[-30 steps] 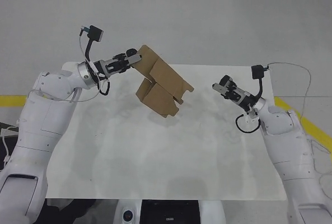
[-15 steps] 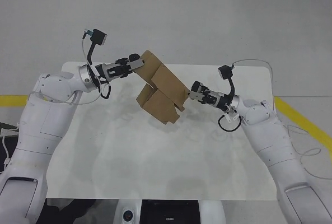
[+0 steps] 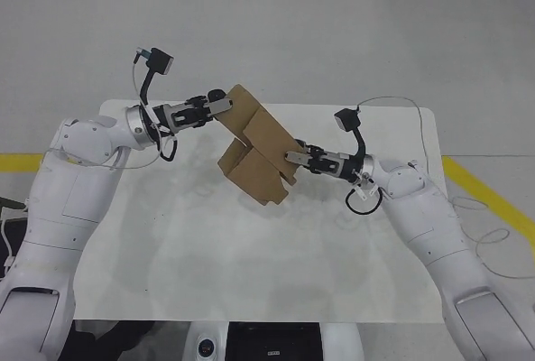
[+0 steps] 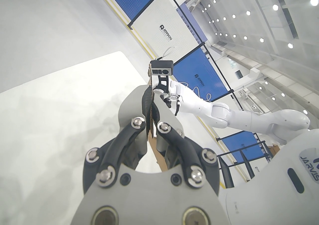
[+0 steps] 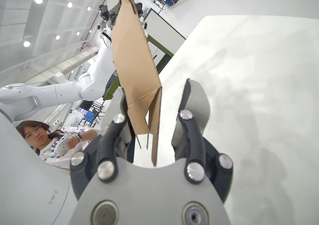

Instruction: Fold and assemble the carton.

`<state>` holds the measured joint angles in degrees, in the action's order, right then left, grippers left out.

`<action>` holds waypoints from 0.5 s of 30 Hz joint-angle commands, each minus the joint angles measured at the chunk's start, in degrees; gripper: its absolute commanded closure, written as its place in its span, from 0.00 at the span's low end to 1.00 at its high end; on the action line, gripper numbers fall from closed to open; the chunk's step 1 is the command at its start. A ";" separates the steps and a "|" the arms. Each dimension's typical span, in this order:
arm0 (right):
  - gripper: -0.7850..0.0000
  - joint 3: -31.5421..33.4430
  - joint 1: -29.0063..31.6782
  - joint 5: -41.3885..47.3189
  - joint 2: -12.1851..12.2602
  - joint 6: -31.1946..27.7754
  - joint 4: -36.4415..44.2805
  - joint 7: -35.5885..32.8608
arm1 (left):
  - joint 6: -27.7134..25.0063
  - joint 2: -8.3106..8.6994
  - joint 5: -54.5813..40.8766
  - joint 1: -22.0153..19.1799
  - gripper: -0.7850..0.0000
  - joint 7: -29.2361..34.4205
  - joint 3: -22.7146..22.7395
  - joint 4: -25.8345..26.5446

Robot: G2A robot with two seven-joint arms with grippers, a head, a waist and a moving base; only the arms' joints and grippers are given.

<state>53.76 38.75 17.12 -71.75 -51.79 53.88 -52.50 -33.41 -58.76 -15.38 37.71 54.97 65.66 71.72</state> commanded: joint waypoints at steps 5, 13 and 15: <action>1.00 -2.04 0.04 4.05 0.52 0.75 1.44 -0.75 | -0.01 0.10 -0.40 0.06 1.00 0.34 0.48 0.10; 1.00 -3.24 0.45 11.88 1.62 1.79 2.83 -1.79 | -0.53 0.23 -2.08 -0.74 0.00 -1.69 2.36 -2.96; 1.00 -3.11 0.43 13.65 1.90 2.28 2.85 -2.28 | -0.61 0.24 -2.41 -1.11 0.00 -2.94 2.98 -4.31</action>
<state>50.56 39.20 29.91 -69.97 -49.75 56.79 -54.54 -34.05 -58.52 -17.61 36.76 52.76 68.34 68.15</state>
